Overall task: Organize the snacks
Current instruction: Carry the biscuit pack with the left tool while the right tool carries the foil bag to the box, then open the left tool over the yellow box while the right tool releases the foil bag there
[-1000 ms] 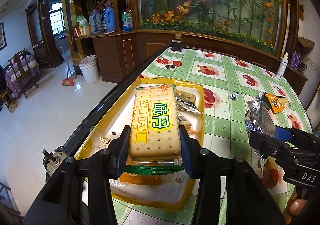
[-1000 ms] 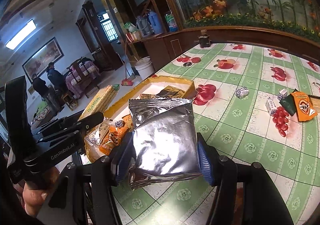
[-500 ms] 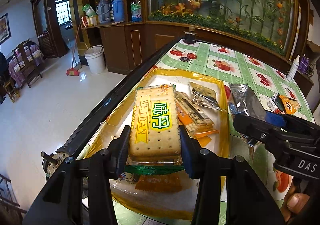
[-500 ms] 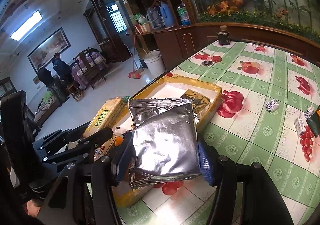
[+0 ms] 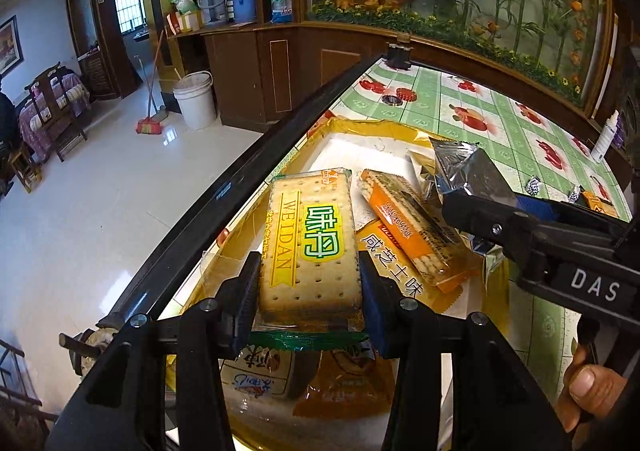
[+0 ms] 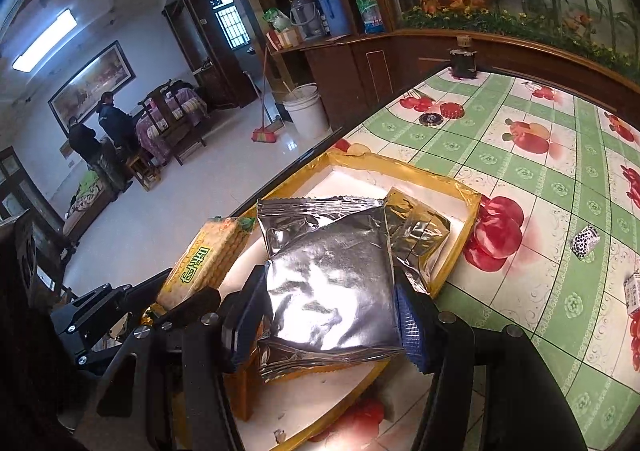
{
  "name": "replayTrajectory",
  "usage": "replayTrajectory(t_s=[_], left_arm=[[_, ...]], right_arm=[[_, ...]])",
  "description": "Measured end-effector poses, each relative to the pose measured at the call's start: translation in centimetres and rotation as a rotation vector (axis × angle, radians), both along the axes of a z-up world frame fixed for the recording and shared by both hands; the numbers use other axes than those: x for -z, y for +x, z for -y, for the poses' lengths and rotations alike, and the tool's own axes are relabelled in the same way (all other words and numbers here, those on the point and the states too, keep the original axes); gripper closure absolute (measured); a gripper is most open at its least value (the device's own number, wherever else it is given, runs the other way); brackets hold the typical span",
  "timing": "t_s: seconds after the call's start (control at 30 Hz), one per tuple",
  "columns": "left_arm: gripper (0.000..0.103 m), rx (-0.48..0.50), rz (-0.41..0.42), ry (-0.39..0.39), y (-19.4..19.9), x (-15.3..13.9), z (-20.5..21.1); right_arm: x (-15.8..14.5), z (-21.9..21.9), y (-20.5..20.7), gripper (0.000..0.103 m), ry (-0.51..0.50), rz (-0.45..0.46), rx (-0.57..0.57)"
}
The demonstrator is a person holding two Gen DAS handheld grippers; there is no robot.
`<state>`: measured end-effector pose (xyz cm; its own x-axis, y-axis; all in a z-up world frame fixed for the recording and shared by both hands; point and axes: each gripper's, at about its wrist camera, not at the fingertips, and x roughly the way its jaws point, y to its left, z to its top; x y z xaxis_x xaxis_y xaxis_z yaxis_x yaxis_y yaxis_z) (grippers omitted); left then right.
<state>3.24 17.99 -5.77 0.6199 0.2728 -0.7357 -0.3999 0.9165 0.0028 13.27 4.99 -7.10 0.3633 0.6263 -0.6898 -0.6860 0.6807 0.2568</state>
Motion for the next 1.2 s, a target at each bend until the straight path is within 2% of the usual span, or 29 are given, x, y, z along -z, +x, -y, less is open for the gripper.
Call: replayTrajectory(t_s=[0.4, 0.47, 0.63, 0.9, 1.2], left_arm=[[0.058, 0.012, -0.035, -0.022, 0.8, 1.1, -0.3], [0.053, 0.002, -0.039, -0.034, 0.8, 1.2, -0.5], [0.033, -0.024, -0.013, -0.013, 0.2, 0.5, -0.6], [0.032, -0.034, 0.041, -0.022, -1.3, -1.3, -0.2], [0.032, 0.002, 0.081, -0.007, -2.5, -2.9, 2.2]], right_arm=[[2.1, -1.6, 1.8, 0.04, -0.042, -0.03, 0.009], [2.0, -1.6, 1.8, 0.038, -0.039, -0.031, 0.012], [1.8, -1.0, 1.9, 0.026, -0.032, -0.037, 0.025], [-0.5, 1.8, 1.0, 0.023, 0.043, -0.026, 0.06], [-2.2, 8.9, -1.5, 0.021, 0.118, -0.002, 0.149]])
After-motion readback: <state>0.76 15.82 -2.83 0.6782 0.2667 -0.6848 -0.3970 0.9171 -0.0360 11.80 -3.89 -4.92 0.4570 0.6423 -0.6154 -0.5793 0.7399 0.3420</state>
